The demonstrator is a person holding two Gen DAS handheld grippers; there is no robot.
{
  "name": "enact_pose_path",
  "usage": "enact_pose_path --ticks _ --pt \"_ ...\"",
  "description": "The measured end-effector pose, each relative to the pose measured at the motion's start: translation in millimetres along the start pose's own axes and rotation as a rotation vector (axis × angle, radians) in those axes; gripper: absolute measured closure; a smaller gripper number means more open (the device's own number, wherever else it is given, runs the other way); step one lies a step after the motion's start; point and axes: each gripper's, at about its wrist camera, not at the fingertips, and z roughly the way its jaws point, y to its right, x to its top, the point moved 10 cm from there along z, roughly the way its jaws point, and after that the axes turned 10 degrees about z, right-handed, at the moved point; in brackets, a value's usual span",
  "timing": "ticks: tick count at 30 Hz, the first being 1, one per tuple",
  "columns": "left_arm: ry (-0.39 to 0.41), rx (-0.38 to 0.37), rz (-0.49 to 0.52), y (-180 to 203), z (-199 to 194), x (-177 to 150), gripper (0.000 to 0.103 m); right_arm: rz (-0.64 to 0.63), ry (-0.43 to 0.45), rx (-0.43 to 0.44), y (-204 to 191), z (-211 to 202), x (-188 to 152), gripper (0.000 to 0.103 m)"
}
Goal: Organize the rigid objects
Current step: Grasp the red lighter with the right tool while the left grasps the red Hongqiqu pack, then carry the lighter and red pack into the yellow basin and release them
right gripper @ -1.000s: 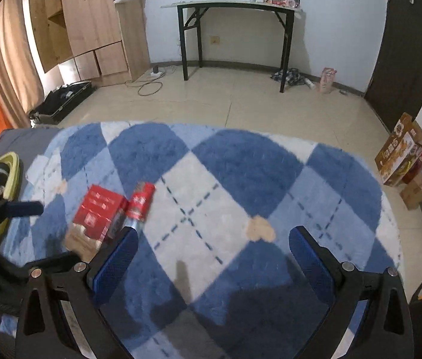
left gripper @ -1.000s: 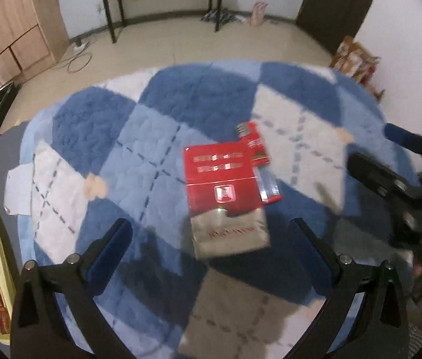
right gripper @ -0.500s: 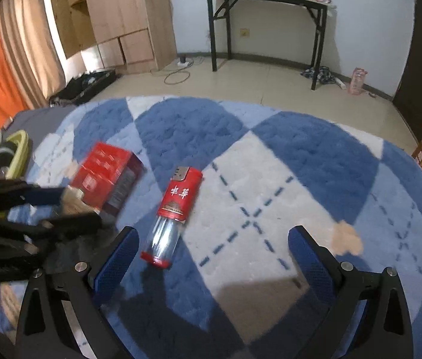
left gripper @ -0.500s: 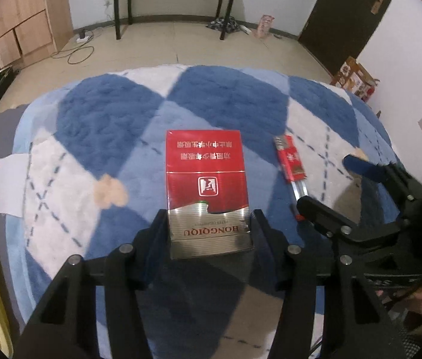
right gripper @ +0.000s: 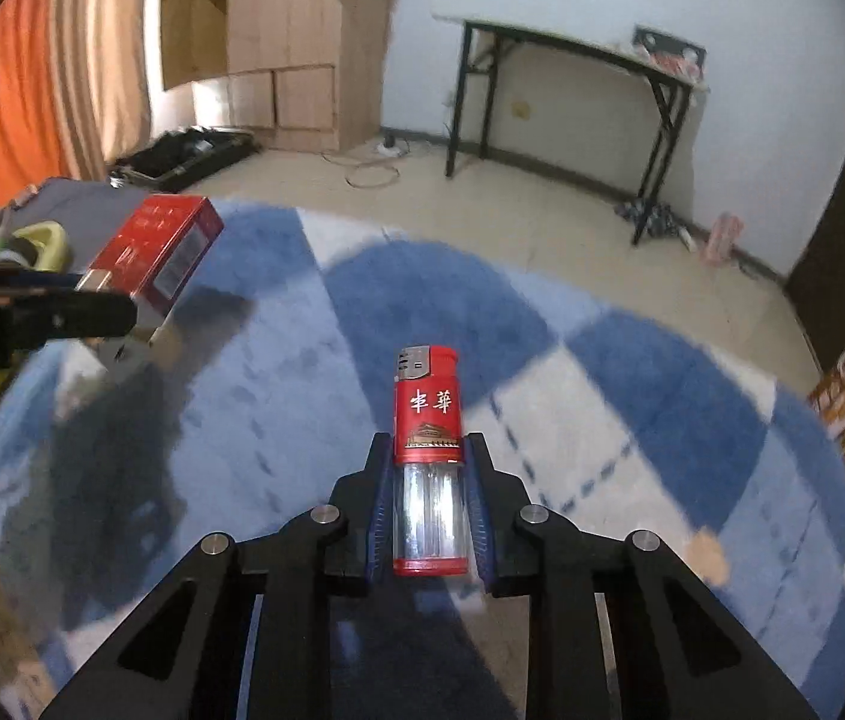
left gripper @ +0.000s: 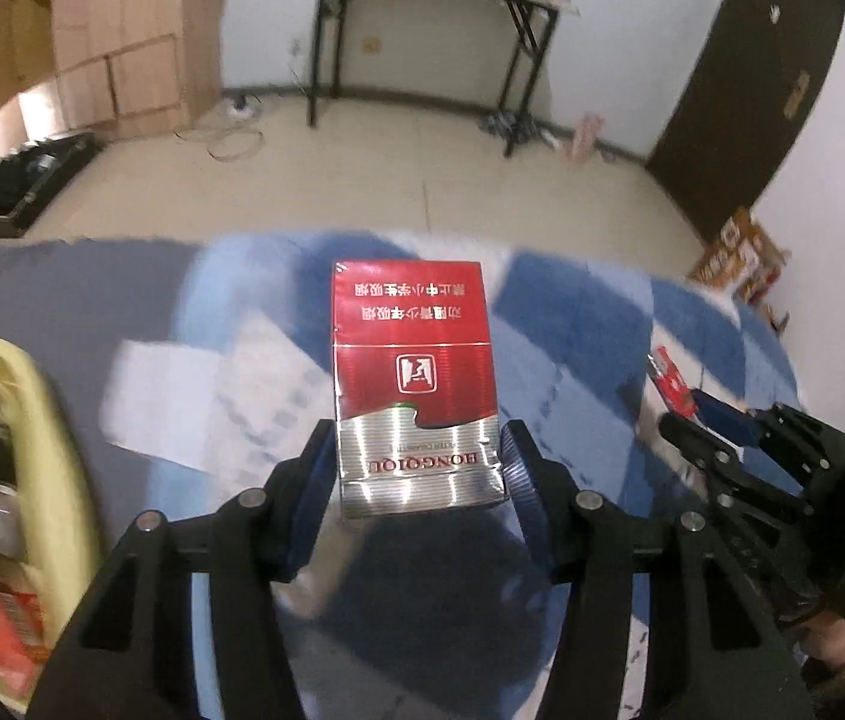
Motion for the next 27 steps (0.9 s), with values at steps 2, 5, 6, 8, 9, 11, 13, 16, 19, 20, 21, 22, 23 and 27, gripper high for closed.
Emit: enact_pose_path --ticks 2,5,6,8,9,11,13,16,19,20,21,22,23,27 --pt "0.023 0.02 -0.043 -26.4 -21.6 5.4 0.047 -0.021 0.03 0.038 -19.5 -16.1 19.0 0.081" --pt "0.045 0.065 -0.126 -76.6 -61.2 -2.0 0.047 -0.105 0.058 0.093 -69.4 -36.7 45.7 0.081" --pt "0.053 0.082 -0.137 -92.3 -75.5 -4.8 0.047 -0.136 0.063 0.114 -88.5 -41.8 52.1 0.081" --pt "0.07 0.155 -0.141 -127.6 -107.7 -13.1 0.047 -0.209 0.063 0.171 -135.9 -50.0 62.1 0.081" --pt "0.07 0.177 -0.144 -142.3 -120.2 -18.4 0.047 -0.243 0.06 0.201 -161.0 -53.2 64.2 0.081" --pt "0.053 0.21 -0.158 -175.4 -139.7 -32.4 0.047 -0.29 0.034 0.276 -213.4 -54.9 66.0 0.081" --pt "0.035 0.26 -0.175 -209.6 -149.6 -47.6 0.047 -0.289 -0.014 0.365 -263.2 -52.4 63.6 0.081" --pt "-0.029 0.283 -0.22 -247.0 -144.2 -76.9 0.047 -0.329 -0.047 0.419 -319.0 -45.1 55.8 0.081" --pt "-0.073 0.272 -0.251 -267.3 -132.0 -107.6 0.046 -0.384 -0.081 0.434 -365.8 -24.2 44.1 0.081" --pt "-0.088 0.266 -0.257 -271.0 -127.0 -115.9 0.046 -0.395 -0.093 0.436 -379.0 -13.1 41.8 0.081" --pt "-0.111 0.255 -0.268 -273.6 -120.0 -124.9 0.046 -0.399 -0.103 0.436 -386.9 -4.5 40.3 0.081" --pt "-0.126 0.247 -0.272 -272.6 -115.4 -128.9 0.046 -0.405 -0.113 0.428 -394.8 6.9 38.5 0.081" --pt "-0.144 0.235 -0.273 -272.8 -110.3 -135.3 0.046 -0.415 -0.126 0.422 -401.9 19.4 35.2 0.081" --pt "-0.149 0.187 -0.276 -265.2 -100.0 -144.7 0.045 -0.422 -0.152 0.416 -415.8 55.4 30.0 0.081"
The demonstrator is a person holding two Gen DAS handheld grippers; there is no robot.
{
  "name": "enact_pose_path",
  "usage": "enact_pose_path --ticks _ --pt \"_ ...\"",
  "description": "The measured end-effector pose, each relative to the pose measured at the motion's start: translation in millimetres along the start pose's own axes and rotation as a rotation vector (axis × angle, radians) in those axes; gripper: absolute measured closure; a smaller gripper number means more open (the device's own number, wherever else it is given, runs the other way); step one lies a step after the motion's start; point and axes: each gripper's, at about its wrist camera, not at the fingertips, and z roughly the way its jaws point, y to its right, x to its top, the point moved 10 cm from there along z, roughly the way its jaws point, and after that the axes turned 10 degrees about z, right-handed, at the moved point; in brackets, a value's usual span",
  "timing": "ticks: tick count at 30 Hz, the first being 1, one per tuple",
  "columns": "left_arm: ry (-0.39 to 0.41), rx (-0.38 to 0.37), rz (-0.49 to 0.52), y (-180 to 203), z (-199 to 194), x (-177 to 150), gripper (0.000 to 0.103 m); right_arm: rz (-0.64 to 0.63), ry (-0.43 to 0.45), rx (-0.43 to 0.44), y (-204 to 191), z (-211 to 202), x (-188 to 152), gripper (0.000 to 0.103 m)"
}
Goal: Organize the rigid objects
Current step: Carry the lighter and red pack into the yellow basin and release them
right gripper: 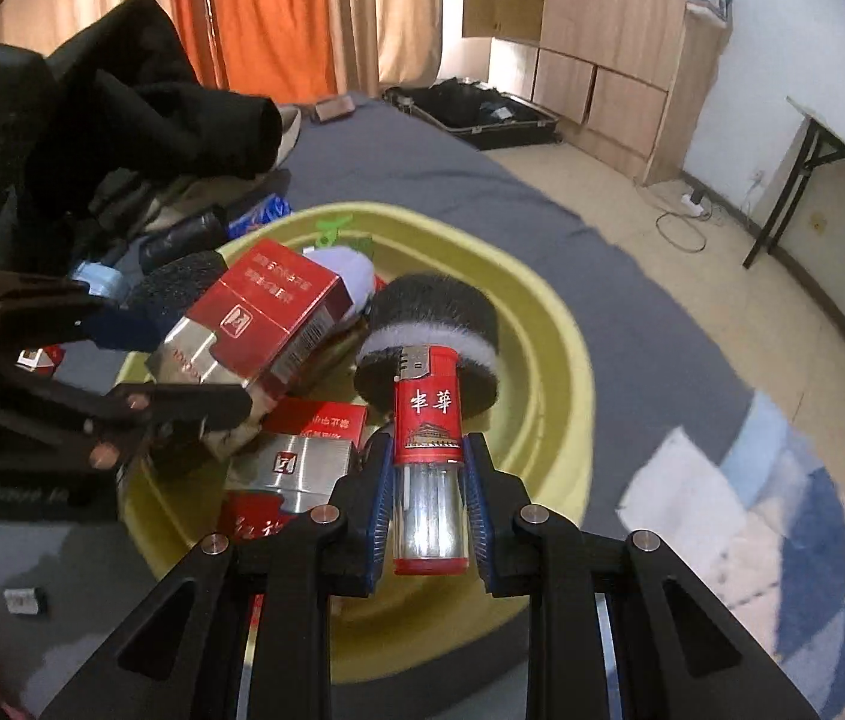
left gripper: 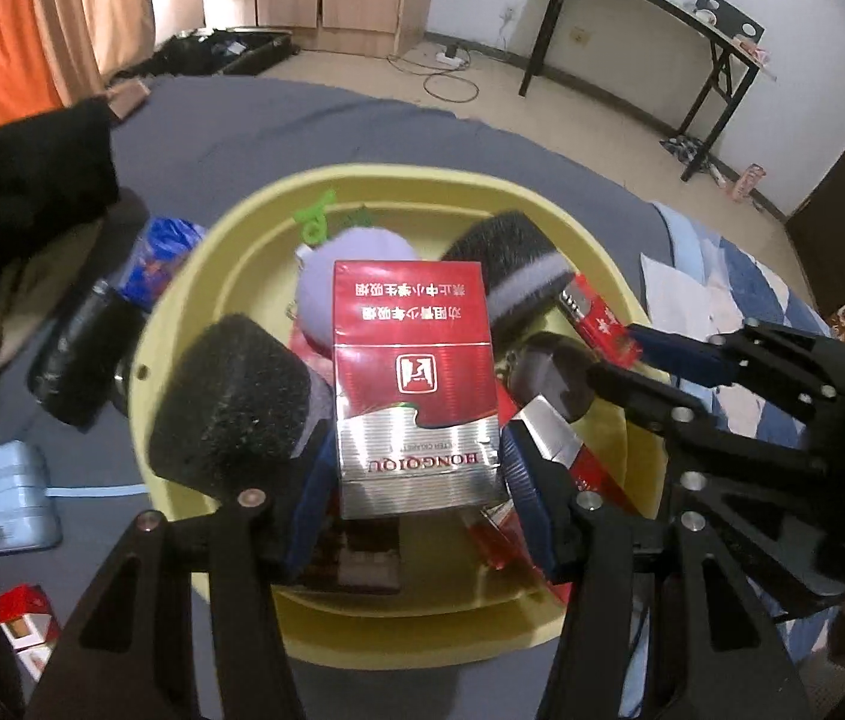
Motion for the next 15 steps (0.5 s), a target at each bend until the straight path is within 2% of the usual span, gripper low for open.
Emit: enact_pose_path --ticks 5,11,12,13,15 --pt "0.003 -0.04 -0.041 0.8 7.6 3.4 0.044 -0.008 -0.022 -0.006 -4.3 22.5 -1.9 0.081" --pt "0.019 -0.021 -0.028 5.2 7.0 3.7 0.042 0.014 -0.01 0.008 -9.2 35.6 3.7 0.08" --pt "0.03 -0.03 -0.035 5.9 4.6 3.9 0.036 0.016 -0.01 0.011 -8.5 31.7 1.7 0.076" --pt "0.045 -0.048 -0.046 6.5 0.4 4.1 0.028 0.015 -0.01 0.017 -10.4 32.3 1.8 0.063" --pt "0.098 -0.079 -0.065 8.7 -12.7 5.9 0.018 0.007 0.005 0.035 -6.5 17.5 -2.2 0.048"
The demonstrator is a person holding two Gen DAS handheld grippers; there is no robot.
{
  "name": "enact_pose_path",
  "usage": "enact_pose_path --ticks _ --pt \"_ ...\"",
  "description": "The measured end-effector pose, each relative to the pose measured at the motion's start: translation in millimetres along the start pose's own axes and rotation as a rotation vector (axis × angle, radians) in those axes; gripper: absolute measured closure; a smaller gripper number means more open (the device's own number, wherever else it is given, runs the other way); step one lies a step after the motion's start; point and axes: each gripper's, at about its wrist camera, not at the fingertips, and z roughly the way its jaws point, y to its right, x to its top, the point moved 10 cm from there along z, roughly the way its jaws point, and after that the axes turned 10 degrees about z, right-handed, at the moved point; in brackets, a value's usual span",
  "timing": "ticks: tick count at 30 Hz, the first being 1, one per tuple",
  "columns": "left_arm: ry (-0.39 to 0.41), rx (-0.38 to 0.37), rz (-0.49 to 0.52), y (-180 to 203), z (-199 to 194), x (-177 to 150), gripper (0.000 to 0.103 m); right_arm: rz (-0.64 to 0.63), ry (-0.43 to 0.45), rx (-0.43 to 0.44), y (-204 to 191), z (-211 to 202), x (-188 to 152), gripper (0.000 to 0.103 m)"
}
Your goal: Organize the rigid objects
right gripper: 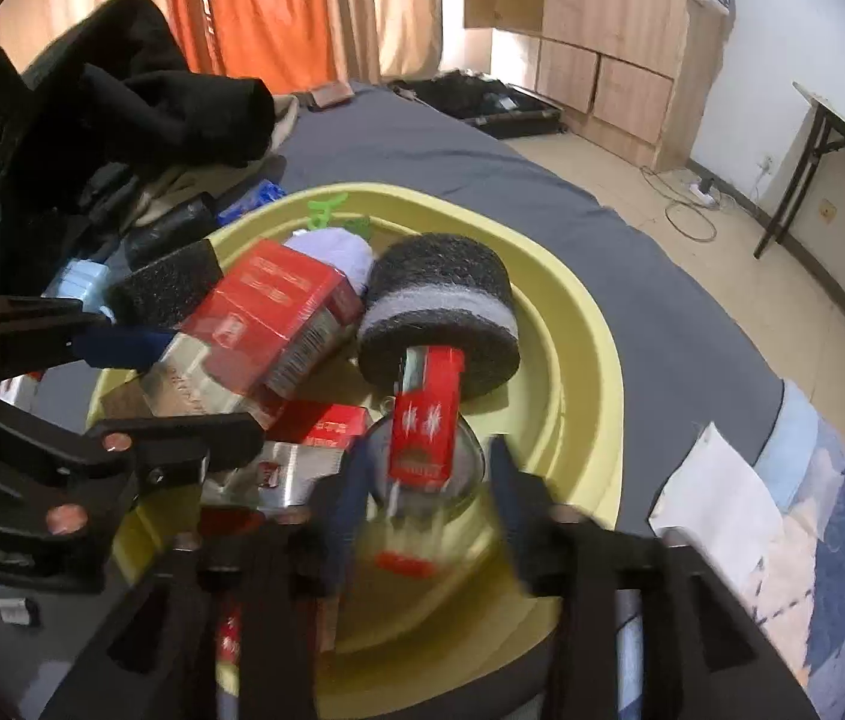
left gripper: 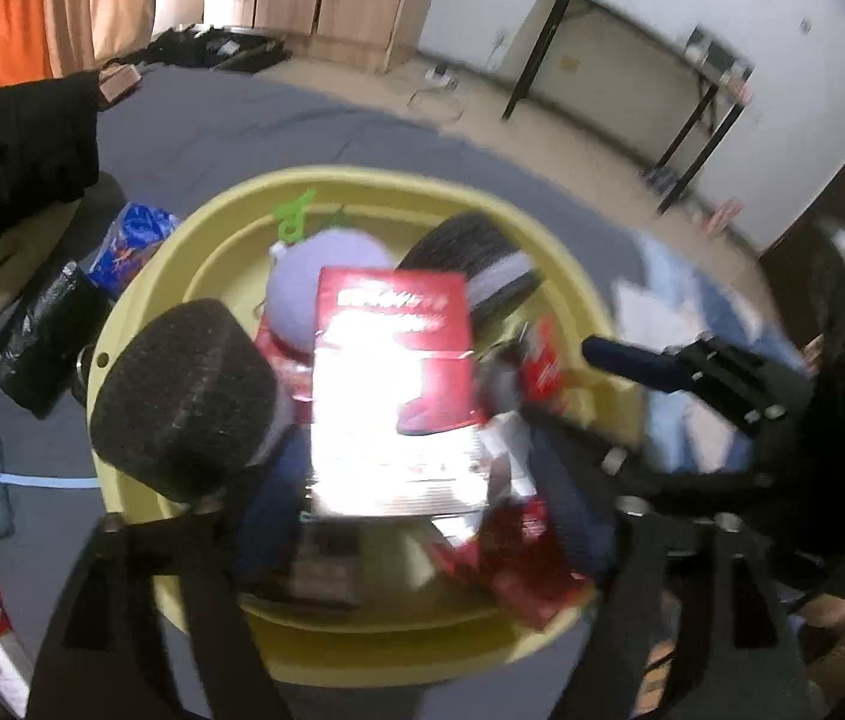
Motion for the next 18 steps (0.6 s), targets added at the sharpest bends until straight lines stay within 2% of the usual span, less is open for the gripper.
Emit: enact_pose_path --ticks 2,3,4,5,6,9,12,15,18 --pt "0.039 0.01 -0.001 1.8 -14.2 0.0 0.011 -0.021 0.022 0.018 -0.5 -12.1 -1.0 0.046" --pt "0.054 0.001 -0.006 3.9 -21.3 -2.1 0.002 -0.027 0.037 0.02 1.0 -19.7 -1.2 0.042" --pt "0.068 0.0 -0.011 5.7 -26.6 -4.4 0.0 -0.029 0.05 0.022 2.7 -27.3 -1.4 0.028" --pt "0.093 0.002 -0.018 8.5 -33.9 -8.6 0.0 -0.028 0.069 0.035 3.8 -36.9 -2.2 0.019" --pt "0.114 0.004 -0.03 10.9 -38.7 -13.6 0.0 -0.027 0.084 0.056 4.1 -45.5 -3.9 0.002" --pt "0.159 0.038 -0.069 22.2 -47.0 -43.5 0.0 -0.053 0.104 0.116 4.1 -66.3 -19.8 0.0" --pt "0.17 0.118 -0.057 37.2 -38.0 -80.3 0.0 -0.115 0.033 0.157 8.2 -67.9 -57.3 0.0" --pt "0.126 0.218 0.018 52.5 -11.9 -113.3 0.0 -0.17 -0.02 0.129 18.3 -52.5 -91.4 0.0" --pt "0.081 0.271 -0.003 47.1 11.2 -134.7 0.0 -0.164 -0.014 0.101 30.2 -38.0 -103.9 0.0"
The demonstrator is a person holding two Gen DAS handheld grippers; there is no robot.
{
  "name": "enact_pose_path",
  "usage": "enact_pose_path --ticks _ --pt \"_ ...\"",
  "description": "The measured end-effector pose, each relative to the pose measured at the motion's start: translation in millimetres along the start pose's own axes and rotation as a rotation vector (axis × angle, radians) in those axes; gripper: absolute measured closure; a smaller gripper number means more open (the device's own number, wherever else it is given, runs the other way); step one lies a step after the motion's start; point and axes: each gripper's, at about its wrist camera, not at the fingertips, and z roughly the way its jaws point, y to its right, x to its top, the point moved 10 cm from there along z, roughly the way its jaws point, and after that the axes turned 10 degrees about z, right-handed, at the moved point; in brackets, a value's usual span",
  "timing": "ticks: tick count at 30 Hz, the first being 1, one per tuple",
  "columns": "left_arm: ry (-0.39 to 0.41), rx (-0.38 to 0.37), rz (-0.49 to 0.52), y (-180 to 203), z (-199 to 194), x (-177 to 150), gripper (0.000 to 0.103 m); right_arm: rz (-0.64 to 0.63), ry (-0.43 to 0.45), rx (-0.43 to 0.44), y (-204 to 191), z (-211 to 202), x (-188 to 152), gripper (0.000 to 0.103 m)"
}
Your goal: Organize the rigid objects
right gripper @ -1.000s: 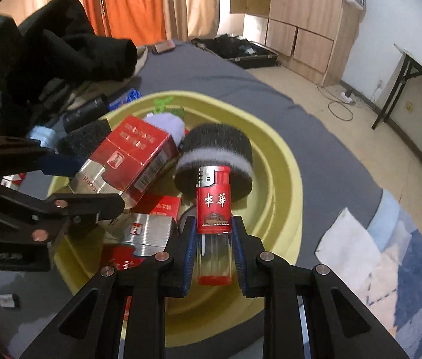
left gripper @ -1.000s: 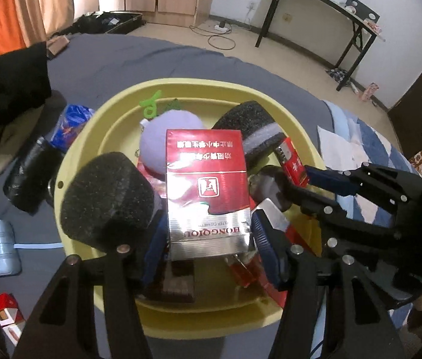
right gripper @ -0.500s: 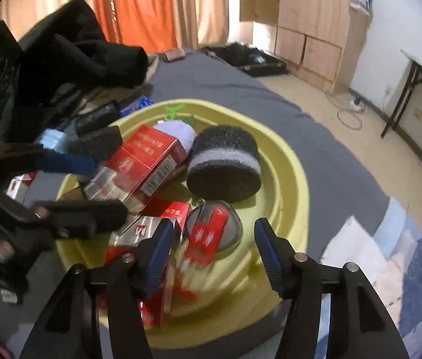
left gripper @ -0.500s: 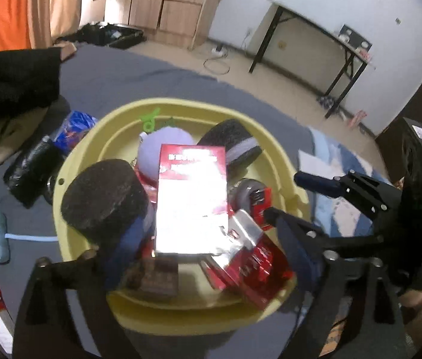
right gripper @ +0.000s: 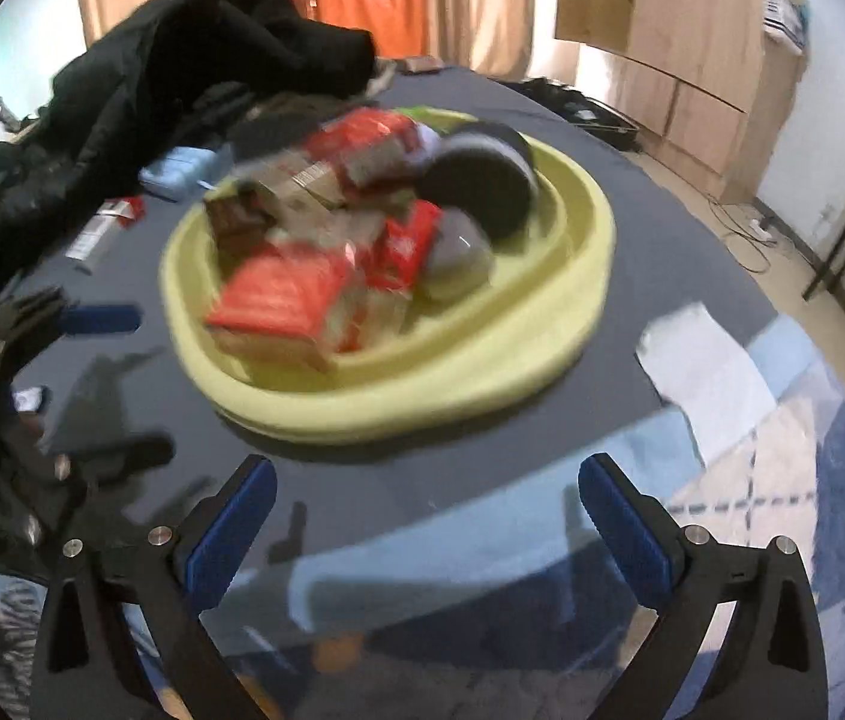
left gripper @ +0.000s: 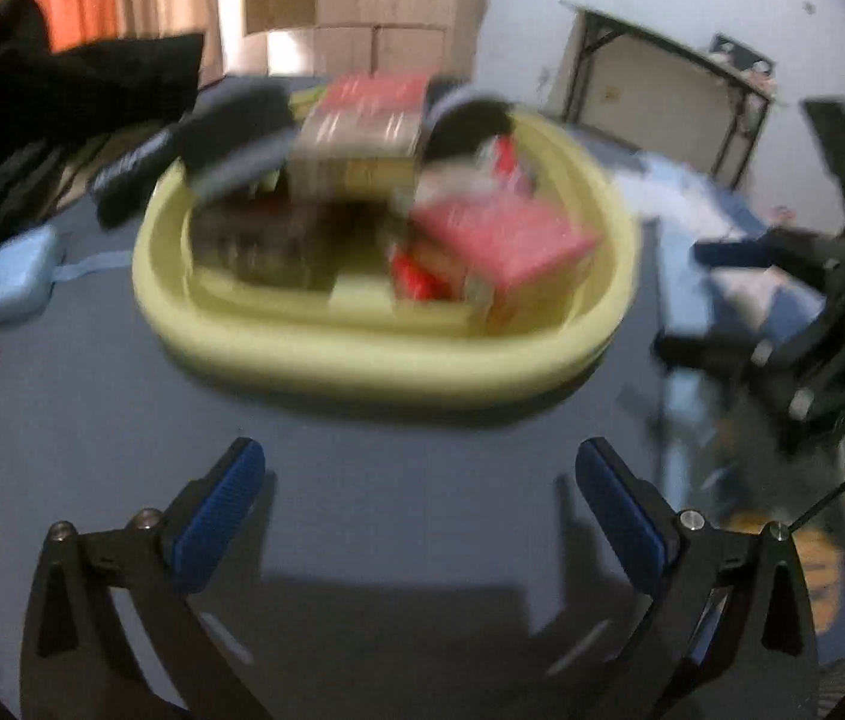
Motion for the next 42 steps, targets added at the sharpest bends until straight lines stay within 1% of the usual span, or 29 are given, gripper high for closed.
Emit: enact_pose_path --ticks 1,2,4,5,7,11,15,18,21,42 --pt "-0.019 0.011 -0.011 -1.4 7.5 -3.8 0.0 0.013 0.013 -0.008 4.3 2.8 -0.9 0.0" --pt "-0.018 0.025 -0.017 -3.1 11.0 -3.4 0.0 0.022 0.032 -0.017 8.6 5.8 -0.4 0.0" --pt "-0.001 0.044 -0.03 -5.2 13.7 3.5 0.0 0.001 0.062 -0.046 13.6 14.1 -0.3 0.0" --pt "-0.005 0.055 -0.044 -7.2 17.8 7.0 0.0 -0.013 0.061 -0.047 12.0 22.0 -2.0 0.0" --pt "-0.008 0.087 -0.062 -9.5 25.3 14.6 0.0 -0.022 0.016 -0.071 14.8 36.4 -7.0 0.0" --pt "-0.018 0.118 -0.08 -7.8 33.7 21.4 0.0 -0.05 0.021 -0.113 9.8 39.3 -8.6 0.0" --pt "-0.014 0.111 -0.086 -9.0 34.5 23.7 0.0 -0.048 0.022 -0.11 7.6 43.9 -7.3 0.0" --pt "-0.015 0.124 -0.077 -11.2 33.1 22.3 0.0 -0.052 0.023 -0.114 4.2 44.7 -6.5 0.0" --pt "-0.012 0.101 -0.093 -8.6 32.0 20.2 0.0 -0.053 0.023 -0.114 5.7 44.4 -5.6 0.0" --pt "-0.012 0.104 -0.089 -8.1 32.0 20.1 0.0 -0.054 0.023 -0.113 6.6 42.2 -7.1 0.0"
